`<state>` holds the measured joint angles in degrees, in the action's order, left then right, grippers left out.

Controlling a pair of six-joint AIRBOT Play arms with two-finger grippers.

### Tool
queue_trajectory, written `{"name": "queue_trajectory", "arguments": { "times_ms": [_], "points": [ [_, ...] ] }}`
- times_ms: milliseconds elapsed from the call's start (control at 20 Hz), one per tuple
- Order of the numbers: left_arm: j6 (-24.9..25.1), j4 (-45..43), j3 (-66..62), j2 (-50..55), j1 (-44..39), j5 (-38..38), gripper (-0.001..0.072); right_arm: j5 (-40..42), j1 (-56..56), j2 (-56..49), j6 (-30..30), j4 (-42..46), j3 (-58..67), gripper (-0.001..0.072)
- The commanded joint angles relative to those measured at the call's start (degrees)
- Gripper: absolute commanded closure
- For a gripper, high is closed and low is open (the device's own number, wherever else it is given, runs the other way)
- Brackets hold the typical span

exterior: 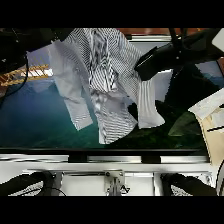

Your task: Fold the shirts.

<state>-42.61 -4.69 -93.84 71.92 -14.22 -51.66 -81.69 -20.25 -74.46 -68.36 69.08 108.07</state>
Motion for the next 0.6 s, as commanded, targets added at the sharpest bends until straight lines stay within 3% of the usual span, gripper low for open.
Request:
{"name": "queue_trajectory", "arguments": {
  "times_ms": [0,250,500,550],
  "points": [
    [-0.33,-1.22,-4.44,-0.15,-0.87,-5.77,0.0651,4.90,-1.77,-0.13,-4.35,3.52,0.02,0.0629],
    [-13.73,-23.08,-4.55,-0.24,1.22,-19.67,0.0651,12.68,2.32,4.07,-6.21,3.32,0.09,0.0628],
    [-17.25,-27.08,-4.55,-0.24,3.37,-15.65,0.0648,12.66,3.23,7.80,-6.88,-0.33,0.07,0.0629],
    [-17.31,-27.04,-4.63,-0.24,3.85,-14.19,0.0583,12.63,3.23,8.24,-6.86,-2.21,0.07,0.0629]
  ]
}}
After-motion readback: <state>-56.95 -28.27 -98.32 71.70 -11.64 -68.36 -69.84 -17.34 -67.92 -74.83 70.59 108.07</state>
